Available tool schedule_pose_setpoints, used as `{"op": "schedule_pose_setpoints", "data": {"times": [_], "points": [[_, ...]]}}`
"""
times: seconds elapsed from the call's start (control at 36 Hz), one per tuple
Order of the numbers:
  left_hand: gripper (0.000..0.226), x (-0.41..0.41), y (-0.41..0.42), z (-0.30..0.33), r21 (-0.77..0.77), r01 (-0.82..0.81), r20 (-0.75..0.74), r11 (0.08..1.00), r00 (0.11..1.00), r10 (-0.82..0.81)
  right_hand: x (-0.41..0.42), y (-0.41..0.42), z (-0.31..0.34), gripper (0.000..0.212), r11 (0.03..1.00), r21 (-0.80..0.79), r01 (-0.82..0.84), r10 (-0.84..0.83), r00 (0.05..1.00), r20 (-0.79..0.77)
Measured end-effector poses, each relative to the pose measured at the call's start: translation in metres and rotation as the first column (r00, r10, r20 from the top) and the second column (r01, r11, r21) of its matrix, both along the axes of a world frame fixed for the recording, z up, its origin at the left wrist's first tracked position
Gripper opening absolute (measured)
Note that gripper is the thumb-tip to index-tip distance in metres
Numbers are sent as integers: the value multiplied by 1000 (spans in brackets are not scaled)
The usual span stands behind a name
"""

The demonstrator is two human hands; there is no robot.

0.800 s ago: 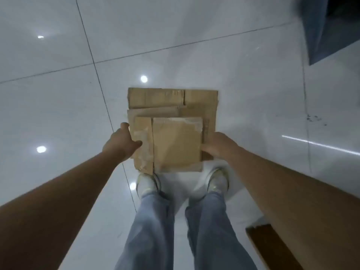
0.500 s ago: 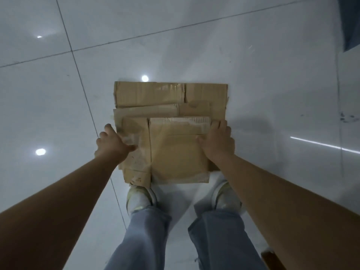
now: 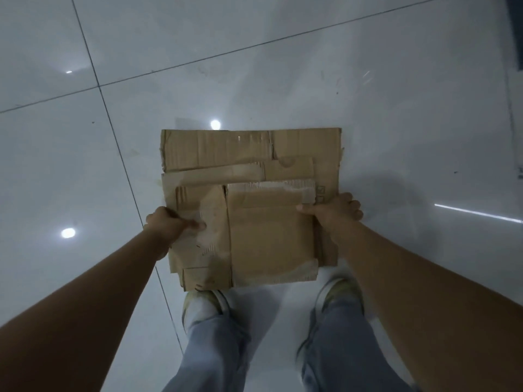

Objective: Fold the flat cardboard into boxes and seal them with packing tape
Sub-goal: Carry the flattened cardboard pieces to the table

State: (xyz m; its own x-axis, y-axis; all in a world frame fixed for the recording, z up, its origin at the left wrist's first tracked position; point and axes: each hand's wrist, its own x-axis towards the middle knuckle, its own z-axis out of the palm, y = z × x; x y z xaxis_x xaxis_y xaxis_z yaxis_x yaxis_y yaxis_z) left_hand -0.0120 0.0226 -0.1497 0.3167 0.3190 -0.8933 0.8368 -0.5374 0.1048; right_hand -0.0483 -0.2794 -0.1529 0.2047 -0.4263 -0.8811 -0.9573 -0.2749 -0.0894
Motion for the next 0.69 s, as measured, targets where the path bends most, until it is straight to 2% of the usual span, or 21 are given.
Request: {"op": "schedule_pose_setpoints", "data": {"times": [0.06,0.14,0.22,0.33,0.5,0.61,0.67,0.69], "points": [[70,0,-6,19,-124,-41,21,991,999,44,0,-8,10,126,997,25,74,-75,997,16],[69,9,-20,61,-251,-39,91,967,994,64,4,-20,37,123,955,101,278,-289,950,122],[61,29,-35,113,-317,-17,125,948,990,59,19,-30,90,116,922,176,345,-375,909,182],[47,73,-59,201,-309,46,141,950,990,-3,54,-52,181,108,955,137,262,-290,920,263],[51,147,-94,380,-320,132,237,938,970,-56,122,-82,356,110,984,62,165,-176,912,371],[56,198,-118,550,-291,218,405,932,910,-86,176,-112,510,124,987,97,126,-158,850,502],[59,221,-129,635,-262,276,497,925,860,-116,205,-141,556,131,989,101,104,-144,787,600],[58,229,-133,677,-238,300,534,924,835,-133,212,-141,608,135,993,76,93,-121,768,629]]}}
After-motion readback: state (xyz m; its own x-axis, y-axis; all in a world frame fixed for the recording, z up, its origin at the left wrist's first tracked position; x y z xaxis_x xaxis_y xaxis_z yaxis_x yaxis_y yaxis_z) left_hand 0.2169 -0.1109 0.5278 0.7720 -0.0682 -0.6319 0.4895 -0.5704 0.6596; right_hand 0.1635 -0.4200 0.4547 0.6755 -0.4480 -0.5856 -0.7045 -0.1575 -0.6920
